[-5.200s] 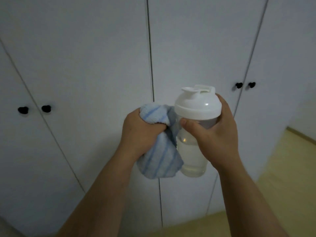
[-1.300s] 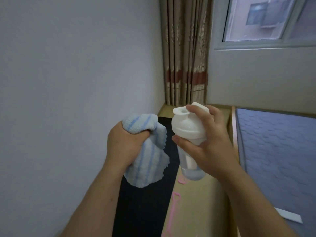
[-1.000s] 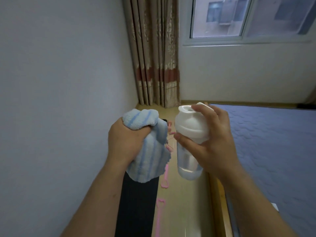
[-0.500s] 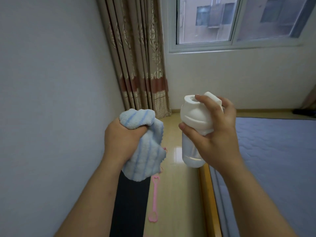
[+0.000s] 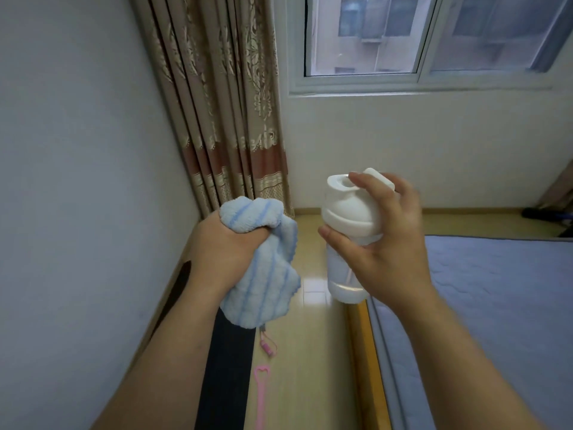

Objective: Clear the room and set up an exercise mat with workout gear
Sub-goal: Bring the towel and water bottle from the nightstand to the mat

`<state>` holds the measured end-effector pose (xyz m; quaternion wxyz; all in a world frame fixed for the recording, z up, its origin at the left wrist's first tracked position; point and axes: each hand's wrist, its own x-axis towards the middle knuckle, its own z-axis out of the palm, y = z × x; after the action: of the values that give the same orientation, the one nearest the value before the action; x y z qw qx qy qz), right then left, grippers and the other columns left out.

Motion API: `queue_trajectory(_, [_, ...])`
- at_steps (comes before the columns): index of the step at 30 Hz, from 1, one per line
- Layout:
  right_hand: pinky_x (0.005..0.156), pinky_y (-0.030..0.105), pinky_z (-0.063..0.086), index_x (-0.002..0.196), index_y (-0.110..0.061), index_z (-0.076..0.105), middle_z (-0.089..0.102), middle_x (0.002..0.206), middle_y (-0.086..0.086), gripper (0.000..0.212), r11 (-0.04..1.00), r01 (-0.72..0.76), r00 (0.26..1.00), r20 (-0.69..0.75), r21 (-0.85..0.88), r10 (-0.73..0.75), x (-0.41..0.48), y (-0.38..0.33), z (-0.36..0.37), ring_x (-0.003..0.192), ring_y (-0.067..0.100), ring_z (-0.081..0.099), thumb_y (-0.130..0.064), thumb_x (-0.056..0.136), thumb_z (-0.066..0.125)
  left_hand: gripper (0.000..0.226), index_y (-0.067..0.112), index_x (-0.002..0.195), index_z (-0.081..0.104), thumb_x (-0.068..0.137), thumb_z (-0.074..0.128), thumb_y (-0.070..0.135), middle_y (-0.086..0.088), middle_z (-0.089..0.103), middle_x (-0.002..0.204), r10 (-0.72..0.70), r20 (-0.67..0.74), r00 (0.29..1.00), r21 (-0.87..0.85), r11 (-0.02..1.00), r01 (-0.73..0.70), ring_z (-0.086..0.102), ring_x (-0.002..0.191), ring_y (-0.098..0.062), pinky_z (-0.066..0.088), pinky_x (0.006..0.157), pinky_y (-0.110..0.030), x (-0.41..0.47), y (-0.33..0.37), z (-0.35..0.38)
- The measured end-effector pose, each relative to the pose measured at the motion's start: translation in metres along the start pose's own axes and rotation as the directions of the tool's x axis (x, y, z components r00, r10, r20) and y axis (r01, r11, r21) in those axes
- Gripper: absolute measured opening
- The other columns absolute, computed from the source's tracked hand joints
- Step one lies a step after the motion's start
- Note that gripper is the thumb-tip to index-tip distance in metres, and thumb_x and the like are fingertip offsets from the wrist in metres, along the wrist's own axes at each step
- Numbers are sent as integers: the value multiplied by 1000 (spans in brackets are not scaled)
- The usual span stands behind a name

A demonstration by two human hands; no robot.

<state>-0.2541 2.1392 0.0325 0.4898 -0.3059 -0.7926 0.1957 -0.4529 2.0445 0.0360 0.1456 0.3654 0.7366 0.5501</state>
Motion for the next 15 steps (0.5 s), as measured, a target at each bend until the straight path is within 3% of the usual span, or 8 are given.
queue_trajectory(7, [102, 7, 31, 138, -20, 52, 44, 138, 9, 80, 999, 24, 995, -95, -34, -27, 105, 61, 36, 123, -3, 40, -39, 70, 88, 10, 21, 85, 66, 80, 71, 29, 2, 71, 84, 6, 78, 997, -15, 1000, -5, 70, 84, -13, 58, 81, -45, 123, 4, 55])
queue_trajectory(9, [101, 5, 27, 137, -16, 52, 48, 136, 8, 83, 998, 19, 995, -101, -52, -24, 132, 83, 46, 122, -8, 38, -39, 67, 90, 9, 18, 84, 64, 82, 69, 26, -1, 70, 85, 15, 104, 994, -26, 1000, -12, 69, 85, -15, 57, 80, -44, 153, 6, 74])
queue_trajectory(12, [99, 3, 27, 135, -18, 51, 50, 134, 5, 84, 999, 6, 994, -109, -46, -11, 170, 122, 60, 120, -2, 42, -42, 65, 91, 12, 17, 82, 62, 80, 69, 26, 0, 68, 82, 4, 118, 993, -39, 999, 1, 70, 86, -17, 57, 80, -45, 201, 3, 107])
queue_trajectory(15, [98, 2, 29, 134, -24, 50, 49, 134, 0, 84, 1000, -4, 993, -122, -13, 3, 210, 169, 76, 120, -4, 43, -45, 63, 91, 15, 15, 75, 56, 81, 70, 19, 6, 59, 73, 13, 133, 991, -38, 999, -8, 62, 73, -13, 52, 69, -36, 251, 1, 146])
